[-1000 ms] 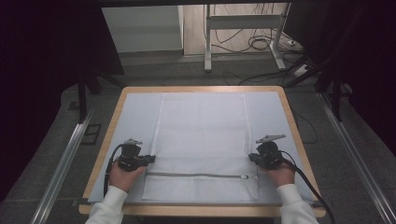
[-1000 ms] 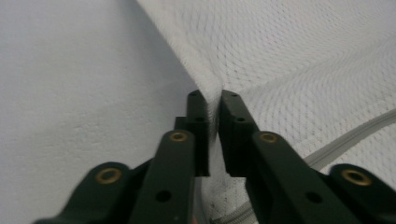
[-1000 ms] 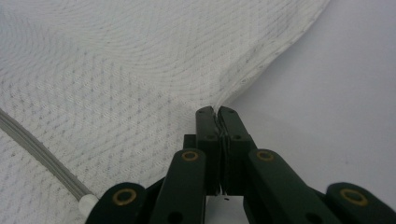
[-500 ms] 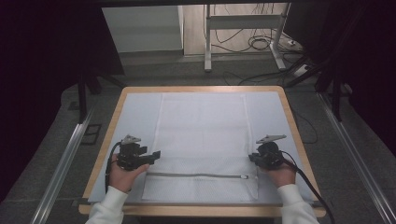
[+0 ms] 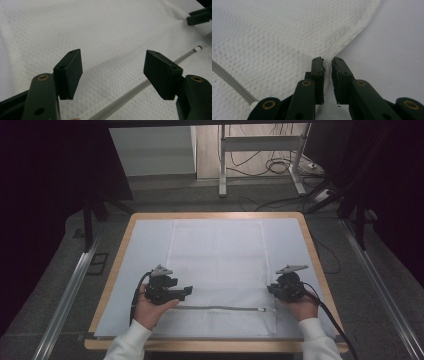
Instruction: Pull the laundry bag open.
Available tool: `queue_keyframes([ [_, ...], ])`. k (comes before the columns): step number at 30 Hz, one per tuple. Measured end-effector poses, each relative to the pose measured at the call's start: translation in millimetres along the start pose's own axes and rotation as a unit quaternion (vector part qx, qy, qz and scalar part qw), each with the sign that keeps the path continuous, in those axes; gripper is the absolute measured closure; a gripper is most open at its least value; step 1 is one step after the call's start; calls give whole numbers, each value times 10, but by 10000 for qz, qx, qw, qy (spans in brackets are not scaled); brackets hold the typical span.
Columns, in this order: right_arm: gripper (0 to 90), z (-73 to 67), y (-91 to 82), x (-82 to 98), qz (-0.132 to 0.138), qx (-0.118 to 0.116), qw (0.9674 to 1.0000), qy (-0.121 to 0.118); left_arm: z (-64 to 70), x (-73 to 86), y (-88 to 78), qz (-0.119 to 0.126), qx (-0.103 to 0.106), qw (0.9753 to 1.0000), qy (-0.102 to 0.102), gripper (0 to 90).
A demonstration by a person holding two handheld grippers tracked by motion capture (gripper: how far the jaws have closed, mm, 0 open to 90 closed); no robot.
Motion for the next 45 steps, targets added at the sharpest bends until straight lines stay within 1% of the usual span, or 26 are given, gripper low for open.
queue_keyframes([
  [3,750,11,-23,-2,8,18,10000,28,87,-10,49,-49,112,9999,64,313],
  [10,705,17,-32,1,12,26,10000,60,191,-23,119,-123,180,9996,176,310],
  [14,638,15,-39,2,8,24,10000,79,244,-18,151,-162,227,9993,231,308],
  [16,589,12,-46,2,11,25,10000,79,255,-16,169,-188,246,9992,267,307],
  [20,526,16,-52,3,20,36,9999,112,269,-11,191,-220,256,9991,255,307],
  [26,484,13,-54,2,19,44,9999,164,320,-9,228,-263,301,9988,291,305],
  [33,453,20,-76,5,66,82,9998,192,448,-34,277,-294,461,9979,335,304],
  [38,428,62,-98,35,100,42,9994,339,558,-50,352,-414,565,9966,423,302],
  [40,413,76,-119,40,153,-20,9989,435,605,-60,386,-450,611,9961,444,300],
  [41,413,76,-119,40,153,-20,9989,435,605,-60,386,-450,611,9961,444,299],
  [42,395,84,-138,37,206,-59,9986,484,667,-72,431,-489,687,9953,469,298],
  [43,384,85,-143,35,221,-56,9986,477,697,-79,451,-550,714,9946,509,299],
  [45,380,80,-153,32,243,-61,9985,479,776,-101,504,-601,778,9938,526,309],
])
Point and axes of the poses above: each handheld gripper's, and its own axes: y roughly forward along the jaws, x roughly out of its underside, z roughly to its right, the point moved 3 cm from there along y, roughly forward along the jaws, and after that the axes turned 3 degrees about y, right-handed, at the moved point
